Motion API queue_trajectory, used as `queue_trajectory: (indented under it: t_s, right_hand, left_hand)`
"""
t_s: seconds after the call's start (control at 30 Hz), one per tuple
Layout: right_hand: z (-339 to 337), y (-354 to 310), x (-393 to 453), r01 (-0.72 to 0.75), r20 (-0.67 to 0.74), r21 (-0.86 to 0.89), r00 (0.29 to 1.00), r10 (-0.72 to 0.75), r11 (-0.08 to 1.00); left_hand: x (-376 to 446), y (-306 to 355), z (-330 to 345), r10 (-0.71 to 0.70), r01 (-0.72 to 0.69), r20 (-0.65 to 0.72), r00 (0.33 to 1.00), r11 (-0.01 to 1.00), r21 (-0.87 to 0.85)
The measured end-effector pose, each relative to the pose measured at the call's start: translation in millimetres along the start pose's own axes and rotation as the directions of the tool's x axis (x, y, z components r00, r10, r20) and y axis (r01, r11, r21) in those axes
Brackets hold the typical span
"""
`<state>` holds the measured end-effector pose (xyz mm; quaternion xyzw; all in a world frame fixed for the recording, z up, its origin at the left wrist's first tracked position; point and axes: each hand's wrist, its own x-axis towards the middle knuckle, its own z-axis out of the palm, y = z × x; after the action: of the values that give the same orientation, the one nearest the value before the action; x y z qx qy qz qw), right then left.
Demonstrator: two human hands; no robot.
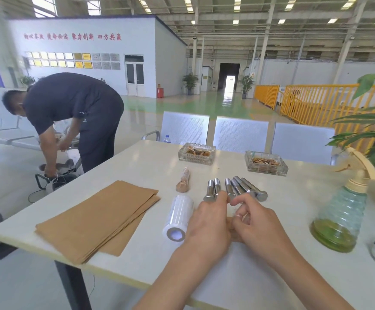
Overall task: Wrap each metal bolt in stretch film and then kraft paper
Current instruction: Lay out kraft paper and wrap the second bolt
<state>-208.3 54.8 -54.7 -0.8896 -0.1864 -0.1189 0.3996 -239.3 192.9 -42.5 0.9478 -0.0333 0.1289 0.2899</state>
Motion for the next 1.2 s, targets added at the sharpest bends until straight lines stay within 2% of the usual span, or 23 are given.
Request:
queue_trajectory:
  t_s: [0.2, 0.47, 0.73, 0.9, 1.0, 1.1, 1.2]
  right_hand:
    - [11.4, 8.3, 0.4, 0.055, 0.017, 0.001, 0.998, -0.055, 0.998]
    - [13.9, 10.8, -6.9, 0.136, -0.033, 0.086, 0.991, -0.133, 0.987]
    - [8.9, 12.5, -14.4, 0.101, 0.011, 0.151, 0.995, -0.104, 0.983]
    - [5.4, 18.9, -14.0, 0.141, 0.005, 0.083, 0.990, -0.142, 0.986]
    - [9.6, 16.7, -15.9, 0.196, -0.036, 0.059, 0.980, -0.194, 0.979]
    - [13.5, 19.4, -17.6, 0.204, -0.078, 0.061, 0.977, -0.199, 0.977]
    - [18.9, 19.8, -18.5, 0.191, -0.045, -0.006, 0.981, -0.191, 0.982]
  left_hand:
    - [9.6, -4.9, -2.7, 0.012, -0.013, 0.031, 0.999, 1.000, 0.007]
    - [20.5, -7.0, -10.3, 0.057, -0.061, 0.119, 0.991, 0.998, 0.031]
    - [29.8, -10.0, -10.4, 0.004, -0.020, 0.180, 0.984, 0.996, 0.089]
    - [32.3, -7.6, -16.4, 0.000, -0.020, 0.245, 0.970, 0.997, 0.077]
    - [32.8, -6.8, -16.5, -0.004, -0.023, 0.235, 0.972, 0.993, 0.113]
    - [31.8, -7.9, -14.7, -0.019, 0.004, 0.228, 0.974, 0.998, 0.065]
    - [32.5, -4.3, -14.0, -0.032, 0.017, 0.231, 0.972, 0.998, 0.066]
